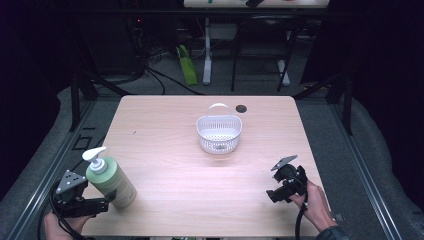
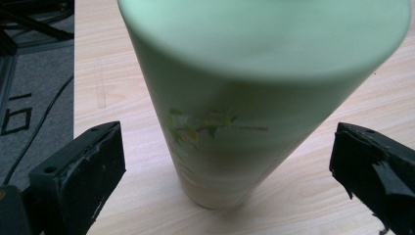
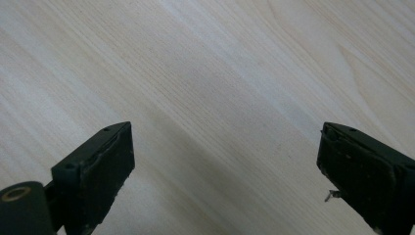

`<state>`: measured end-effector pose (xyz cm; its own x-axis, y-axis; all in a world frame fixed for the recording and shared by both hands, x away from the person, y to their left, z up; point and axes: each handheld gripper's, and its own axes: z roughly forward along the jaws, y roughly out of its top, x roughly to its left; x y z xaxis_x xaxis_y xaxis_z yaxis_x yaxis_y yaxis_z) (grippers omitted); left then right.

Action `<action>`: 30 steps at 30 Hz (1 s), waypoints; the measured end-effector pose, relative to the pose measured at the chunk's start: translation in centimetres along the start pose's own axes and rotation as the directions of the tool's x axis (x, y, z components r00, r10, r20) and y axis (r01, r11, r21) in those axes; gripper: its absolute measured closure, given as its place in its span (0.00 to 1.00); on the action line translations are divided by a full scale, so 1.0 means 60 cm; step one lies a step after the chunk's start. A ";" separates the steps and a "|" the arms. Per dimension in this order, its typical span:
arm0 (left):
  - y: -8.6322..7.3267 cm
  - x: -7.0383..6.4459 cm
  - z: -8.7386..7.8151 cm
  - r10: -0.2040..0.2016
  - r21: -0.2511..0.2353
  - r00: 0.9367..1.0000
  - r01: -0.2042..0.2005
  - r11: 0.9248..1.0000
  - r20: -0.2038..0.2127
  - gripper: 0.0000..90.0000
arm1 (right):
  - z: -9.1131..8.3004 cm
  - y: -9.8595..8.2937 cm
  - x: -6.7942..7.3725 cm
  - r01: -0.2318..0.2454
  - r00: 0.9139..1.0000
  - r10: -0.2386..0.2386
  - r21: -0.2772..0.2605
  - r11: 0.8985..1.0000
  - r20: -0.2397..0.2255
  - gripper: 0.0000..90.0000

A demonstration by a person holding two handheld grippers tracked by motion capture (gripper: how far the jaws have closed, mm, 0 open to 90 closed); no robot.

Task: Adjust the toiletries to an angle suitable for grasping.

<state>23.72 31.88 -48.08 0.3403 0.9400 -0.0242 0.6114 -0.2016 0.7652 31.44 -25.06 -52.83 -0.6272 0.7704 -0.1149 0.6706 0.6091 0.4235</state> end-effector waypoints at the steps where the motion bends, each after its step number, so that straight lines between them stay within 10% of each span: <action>1: 0.001 0.000 0.000 -0.003 -0.010 1.000 0.003 1.000 0.003 0.00 | 0.000 0.000 0.000 -0.001 1.000 0.001 0.001 1.000 0.000 0.07; 30: 0.025 -0.011 0.010 0.029 -0.145 0.999 -0.031 0.989 -0.013 0.13 | 0.000 0.002 0.001 0.008 1.000 -0.008 0.001 1.000 0.003 0.07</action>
<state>24.86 30.78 -47.29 0.3487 0.9372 0.0063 0.4904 -0.1882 0.8509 31.46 -24.93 -52.81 -0.6314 0.7659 -0.1210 0.6658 0.6155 0.4217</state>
